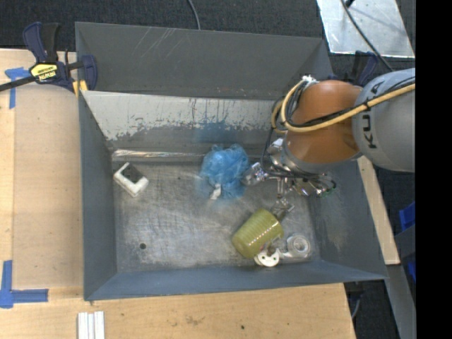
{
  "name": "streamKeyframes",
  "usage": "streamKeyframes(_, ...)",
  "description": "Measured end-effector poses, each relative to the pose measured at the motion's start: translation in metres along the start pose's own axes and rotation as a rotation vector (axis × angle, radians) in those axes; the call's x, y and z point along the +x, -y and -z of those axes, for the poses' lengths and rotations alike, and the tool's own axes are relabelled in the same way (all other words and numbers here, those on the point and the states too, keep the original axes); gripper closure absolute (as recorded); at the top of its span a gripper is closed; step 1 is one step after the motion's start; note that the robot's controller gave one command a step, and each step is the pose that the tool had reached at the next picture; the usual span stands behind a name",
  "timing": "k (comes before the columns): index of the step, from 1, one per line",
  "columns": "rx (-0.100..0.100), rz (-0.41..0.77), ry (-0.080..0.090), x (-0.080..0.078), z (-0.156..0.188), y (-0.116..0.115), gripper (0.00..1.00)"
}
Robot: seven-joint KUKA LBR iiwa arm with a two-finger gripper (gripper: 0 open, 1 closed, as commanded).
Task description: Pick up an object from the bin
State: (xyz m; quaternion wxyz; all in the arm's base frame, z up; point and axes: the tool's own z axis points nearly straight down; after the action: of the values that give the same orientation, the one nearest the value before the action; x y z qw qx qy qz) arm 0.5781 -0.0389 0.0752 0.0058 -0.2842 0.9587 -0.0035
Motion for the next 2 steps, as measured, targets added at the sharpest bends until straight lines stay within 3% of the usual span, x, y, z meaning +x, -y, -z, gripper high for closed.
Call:
streamKeyframes(1, -0.001, -0.047, 0.005, 0.010, 0.000, -0.035, 0.00)
streamKeyframes(2, 0.008, 0.328, 0.018, 0.053, 0.002, -0.072, 1.00)
